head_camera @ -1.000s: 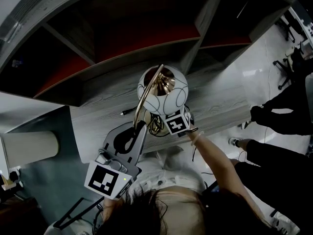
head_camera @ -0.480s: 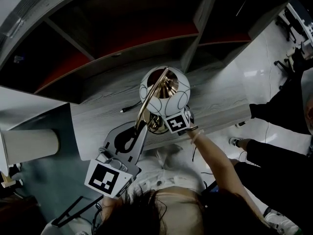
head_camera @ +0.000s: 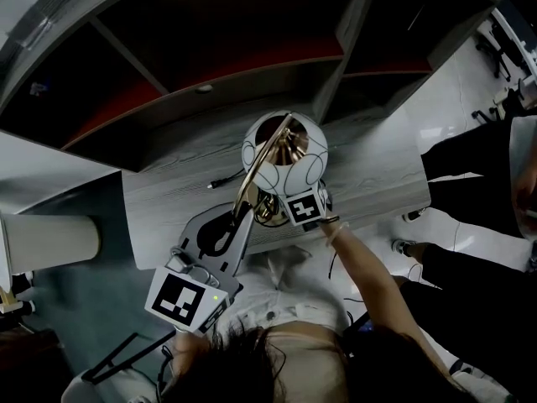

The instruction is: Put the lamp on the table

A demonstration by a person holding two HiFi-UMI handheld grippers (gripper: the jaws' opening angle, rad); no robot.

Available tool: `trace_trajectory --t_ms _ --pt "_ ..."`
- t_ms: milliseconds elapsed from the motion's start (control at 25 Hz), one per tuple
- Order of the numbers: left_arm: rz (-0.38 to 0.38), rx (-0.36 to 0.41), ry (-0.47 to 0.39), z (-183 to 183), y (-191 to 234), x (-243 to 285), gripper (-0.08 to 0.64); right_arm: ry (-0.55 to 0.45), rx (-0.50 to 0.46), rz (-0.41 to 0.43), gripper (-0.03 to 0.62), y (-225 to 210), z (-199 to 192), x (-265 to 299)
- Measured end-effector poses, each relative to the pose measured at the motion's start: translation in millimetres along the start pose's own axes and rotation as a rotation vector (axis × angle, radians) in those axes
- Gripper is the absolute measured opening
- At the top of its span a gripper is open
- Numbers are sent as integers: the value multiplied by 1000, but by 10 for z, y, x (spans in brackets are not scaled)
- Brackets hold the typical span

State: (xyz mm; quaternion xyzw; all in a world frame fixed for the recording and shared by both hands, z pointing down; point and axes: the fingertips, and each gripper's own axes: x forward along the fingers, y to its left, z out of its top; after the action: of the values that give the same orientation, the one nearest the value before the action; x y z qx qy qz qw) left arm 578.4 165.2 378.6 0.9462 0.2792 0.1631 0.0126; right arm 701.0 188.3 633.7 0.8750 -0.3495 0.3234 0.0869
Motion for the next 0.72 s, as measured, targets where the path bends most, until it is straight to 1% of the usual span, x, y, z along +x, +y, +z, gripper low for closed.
trace_trajectory --t_ms 280,400,520,720 --pt "4 -8 10 -10 2 5 17 14 10 2 42 6 -47 14" --pt "2 -9 16 -9 -4 4 18 4 10 -1 42 -1 -7 -5" --pt "0 -15 19 -4 -5 -6 18 16 13 5 42 6 -80 27" --pt "1 -22 25 8 8 -27 18 18 -7 -6 43 7 -44 -21"
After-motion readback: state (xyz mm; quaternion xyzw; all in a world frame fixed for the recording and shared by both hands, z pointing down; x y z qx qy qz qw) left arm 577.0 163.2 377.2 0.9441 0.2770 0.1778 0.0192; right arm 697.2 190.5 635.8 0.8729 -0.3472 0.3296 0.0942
